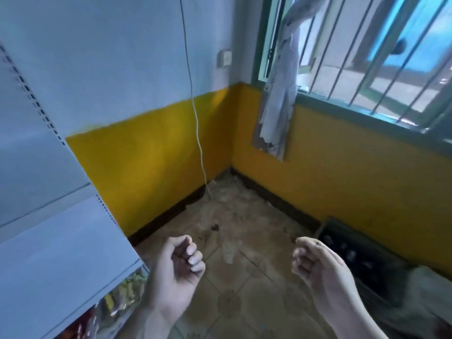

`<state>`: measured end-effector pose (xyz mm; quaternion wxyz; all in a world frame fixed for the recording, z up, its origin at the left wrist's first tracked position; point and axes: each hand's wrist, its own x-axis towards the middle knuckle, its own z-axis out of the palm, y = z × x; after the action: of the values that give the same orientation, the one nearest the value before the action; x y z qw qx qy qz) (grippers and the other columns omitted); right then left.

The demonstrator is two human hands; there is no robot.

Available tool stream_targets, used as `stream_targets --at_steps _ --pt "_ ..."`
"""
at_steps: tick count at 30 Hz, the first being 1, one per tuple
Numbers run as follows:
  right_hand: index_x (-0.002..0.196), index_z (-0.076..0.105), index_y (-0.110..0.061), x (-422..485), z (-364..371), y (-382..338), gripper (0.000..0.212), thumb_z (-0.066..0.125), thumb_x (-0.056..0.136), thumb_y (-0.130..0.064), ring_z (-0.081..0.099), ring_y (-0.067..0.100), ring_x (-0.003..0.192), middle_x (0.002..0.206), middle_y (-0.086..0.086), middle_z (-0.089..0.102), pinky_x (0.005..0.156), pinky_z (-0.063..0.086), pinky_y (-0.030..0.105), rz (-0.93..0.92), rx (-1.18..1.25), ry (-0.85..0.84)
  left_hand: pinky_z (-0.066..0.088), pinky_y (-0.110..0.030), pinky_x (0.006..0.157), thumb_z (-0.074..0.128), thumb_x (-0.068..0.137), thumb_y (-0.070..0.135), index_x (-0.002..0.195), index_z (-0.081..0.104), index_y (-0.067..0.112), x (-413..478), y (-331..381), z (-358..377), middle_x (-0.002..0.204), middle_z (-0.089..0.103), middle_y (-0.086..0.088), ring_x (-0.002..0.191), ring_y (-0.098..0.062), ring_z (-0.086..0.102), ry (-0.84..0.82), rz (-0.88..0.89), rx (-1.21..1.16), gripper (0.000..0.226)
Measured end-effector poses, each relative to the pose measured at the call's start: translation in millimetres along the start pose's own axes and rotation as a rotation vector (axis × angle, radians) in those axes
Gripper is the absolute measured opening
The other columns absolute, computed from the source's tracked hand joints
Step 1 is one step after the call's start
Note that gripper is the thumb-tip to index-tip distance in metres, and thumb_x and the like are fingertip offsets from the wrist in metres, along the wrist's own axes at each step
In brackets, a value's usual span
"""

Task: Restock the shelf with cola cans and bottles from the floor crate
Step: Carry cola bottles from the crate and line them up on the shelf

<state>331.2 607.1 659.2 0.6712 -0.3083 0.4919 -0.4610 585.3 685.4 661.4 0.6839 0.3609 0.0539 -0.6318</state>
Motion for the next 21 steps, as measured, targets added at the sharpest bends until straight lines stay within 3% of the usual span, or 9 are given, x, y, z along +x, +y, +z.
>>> stream_targets --at_steps 8,21 --pt "0.092 0.065 -0.006 -26.2 -105.8 -14.2 0.028 0.040 0.104 -0.012 0.056 0.019 0.056 0.069 0.009 0.062 0.064 0.042 0.035 -0.009 0.211 0.198 0.033 -0.019 0.043 0.057 0.094 0.016 0.080 0.054 0.013 18.2 -88.7 71.4 0.064 0.041 0.001 0.051 -0.010 0.037 -0.135 -0.170 0.174 0.015" --pt "0.096 0.064 -0.009 47.6 -154.5 -29.2 0.015 0.050 0.099 -0.014 0.050 0.019 0.059 0.071 0.006 0.056 0.065 0.041 0.032 0.081 0.472 0.430 0.035 -0.020 0.044 0.051 0.097 0.017 0.077 0.053 0.013 139.0 -144.4 161.5 0.067 0.040 0.001 0.052 -0.011 0.036 -0.161 -0.389 0.306 0.021"
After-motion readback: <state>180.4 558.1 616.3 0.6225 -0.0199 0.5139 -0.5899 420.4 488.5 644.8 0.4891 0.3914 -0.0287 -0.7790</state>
